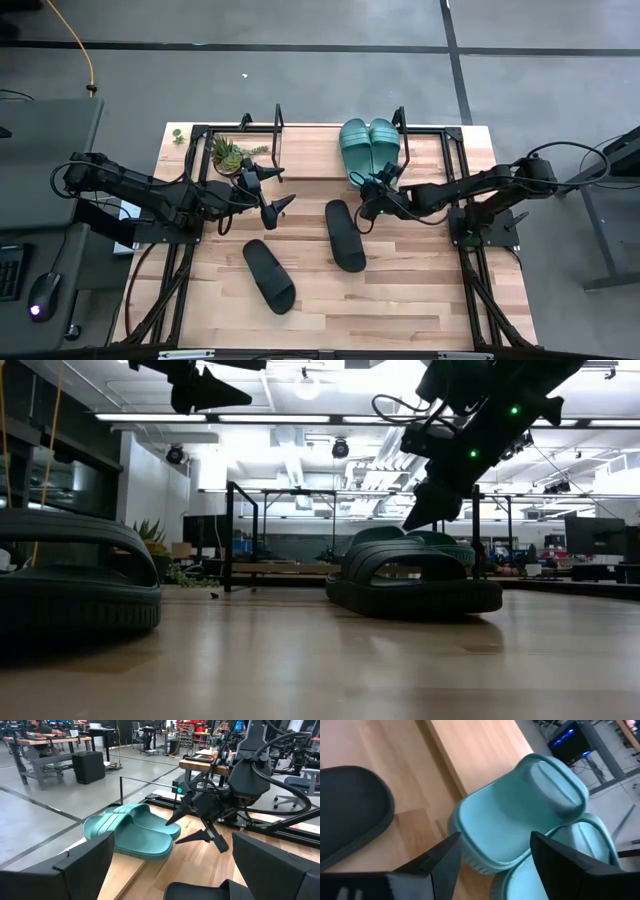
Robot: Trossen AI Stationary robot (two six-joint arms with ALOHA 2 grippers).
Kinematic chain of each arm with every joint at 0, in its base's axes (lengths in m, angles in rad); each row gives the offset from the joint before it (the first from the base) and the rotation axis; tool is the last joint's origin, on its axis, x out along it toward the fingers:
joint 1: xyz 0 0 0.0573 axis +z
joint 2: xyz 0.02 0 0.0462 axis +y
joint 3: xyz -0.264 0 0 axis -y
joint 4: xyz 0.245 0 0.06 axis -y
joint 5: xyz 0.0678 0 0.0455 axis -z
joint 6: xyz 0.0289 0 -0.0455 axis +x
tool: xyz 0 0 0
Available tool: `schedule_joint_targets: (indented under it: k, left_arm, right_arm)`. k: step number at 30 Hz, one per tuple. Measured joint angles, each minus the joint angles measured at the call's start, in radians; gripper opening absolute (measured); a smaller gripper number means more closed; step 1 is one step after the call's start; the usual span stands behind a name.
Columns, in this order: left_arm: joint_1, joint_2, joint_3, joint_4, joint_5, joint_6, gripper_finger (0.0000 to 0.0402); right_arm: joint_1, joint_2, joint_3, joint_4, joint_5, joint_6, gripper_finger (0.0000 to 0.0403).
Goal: Pick and place slides into the shelf
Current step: Put the green slide on the shelf
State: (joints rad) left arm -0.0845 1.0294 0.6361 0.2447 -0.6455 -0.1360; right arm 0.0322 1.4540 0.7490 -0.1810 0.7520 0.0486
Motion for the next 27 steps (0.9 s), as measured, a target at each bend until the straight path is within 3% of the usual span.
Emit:
schedule_joint_targets:
  k: [10, 27]
  left_arm:
    - [0.0, 0.0, 0.0, 0.0, -0.002, 0.0, 0.0381]
    - [0.0, 0.0, 0.0, 0.0, -0.002, 0.0, 0.0381]
  right_arm:
    - [-0.015, 0.0, 0.0, -0.001, -0.079, -0.001, 0.0226]
    - [-0.048, 0.0, 0.0, 0.012, -0.321, 0.003, 0.0226]
